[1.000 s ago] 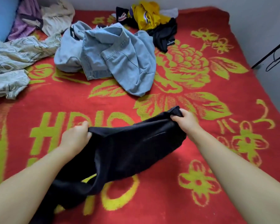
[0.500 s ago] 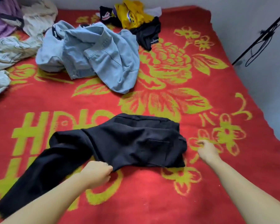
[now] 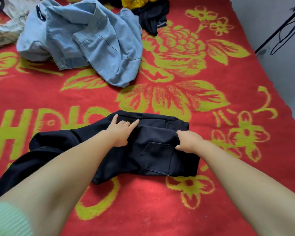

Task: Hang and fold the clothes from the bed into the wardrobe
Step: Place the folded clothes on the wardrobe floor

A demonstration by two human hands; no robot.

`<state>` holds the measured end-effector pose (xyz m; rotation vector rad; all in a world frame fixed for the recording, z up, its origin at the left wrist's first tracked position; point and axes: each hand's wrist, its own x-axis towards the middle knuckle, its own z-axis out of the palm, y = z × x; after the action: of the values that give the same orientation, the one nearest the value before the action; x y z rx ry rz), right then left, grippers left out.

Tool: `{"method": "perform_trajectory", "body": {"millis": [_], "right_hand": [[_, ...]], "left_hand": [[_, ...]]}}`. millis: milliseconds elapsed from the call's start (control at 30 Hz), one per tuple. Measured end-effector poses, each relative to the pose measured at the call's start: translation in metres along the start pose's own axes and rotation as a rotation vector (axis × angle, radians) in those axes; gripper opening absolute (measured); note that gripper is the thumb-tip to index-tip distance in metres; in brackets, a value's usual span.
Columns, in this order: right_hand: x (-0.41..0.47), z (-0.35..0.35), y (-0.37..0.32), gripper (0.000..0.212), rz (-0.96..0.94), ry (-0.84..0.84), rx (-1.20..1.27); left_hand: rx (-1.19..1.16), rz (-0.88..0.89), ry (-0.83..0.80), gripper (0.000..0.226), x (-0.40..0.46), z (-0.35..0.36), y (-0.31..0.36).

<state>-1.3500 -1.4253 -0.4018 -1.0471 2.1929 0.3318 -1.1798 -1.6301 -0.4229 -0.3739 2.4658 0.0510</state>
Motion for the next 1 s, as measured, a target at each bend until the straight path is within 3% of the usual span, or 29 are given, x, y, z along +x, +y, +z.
{"method": "perform_trajectory", "body": {"millis": [67,167,233,300,367,433,500,567,633,733,767,800,833,900,933,1000], "right_hand": [[-0.013,0.007,0.008,0.031,-0.144,-0.005,0.062],[-0.044,0.003,0.030,0.045,-0.210,-0.064,0.065],[-0.054,-0.020,0.048,0.038,-0.132,0.031,0.018],[-0.060,-0.055,0.061,0.026,-0.051,0.266,-0.007],[-0.072,-0.089,0.064,0.027,-0.109,0.619,0.008],[-0.094,-0.111,0.062,0.038,-0.265,0.965,-0.006],[-0.114,-0.114,0.064,0.047,-0.439,1.078,-0.099],[-0.130,-0.091,0.072,0.060,-0.550,0.946,-0.208],[-0.141,-0.046,0.083,0.069,-0.527,0.545,-0.343],[-0.154,0.043,0.084,0.062,-0.420,-0.149,-0.447],[-0.156,0.070,0.080,0.062,-0.421,-0.264,-0.421],[-0.157,0.091,0.076,0.065,-0.406,-0.341,-0.379],[-0.157,0.104,0.073,0.067,-0.375,-0.381,-0.303],[-0.145,0.105,0.074,0.067,-0.309,-0.304,-0.095],[-0.133,0.098,0.075,0.064,-0.281,-0.176,-0.007],[-0.100,0.075,0.082,0.057,-0.150,0.138,0.156]], "left_hand": [[0.005,0.041,-0.047,0.060,-0.002,0.004,-0.001],[-0.075,0.078,-0.015,0.016,-0.024,0.012,-0.013],[-0.071,0.026,-0.026,0.015,-0.047,0.002,-0.037],[-0.147,-0.095,0.052,0.021,-0.066,-0.019,-0.066],[-0.238,-0.174,0.308,0.016,-0.086,-0.047,-0.087],[-0.213,-0.132,0.717,0.019,-0.106,-0.070,-0.094],[-0.175,-0.017,1.009,0.037,-0.128,-0.078,-0.088],[-0.132,0.154,0.987,0.046,-0.152,-0.065,-0.066],[-0.034,0.314,0.761,0.054,-0.169,-0.019,-0.032],[0.056,0.432,0.078,0.057,-0.187,0.073,0.027],[-0.009,0.401,-0.210,0.057,-0.192,0.096,0.046],[-0.075,0.355,-0.372,0.058,-0.194,0.110,0.060],[-0.136,0.322,-0.415,0.061,-0.193,0.117,0.069],[-0.271,0.286,-0.299,0.056,-0.179,0.111,0.074],[-0.342,0.265,-0.149,0.046,-0.168,0.101,0.073],[-0.431,0.167,0.306,0.030,-0.140,0.073,0.060]]}}
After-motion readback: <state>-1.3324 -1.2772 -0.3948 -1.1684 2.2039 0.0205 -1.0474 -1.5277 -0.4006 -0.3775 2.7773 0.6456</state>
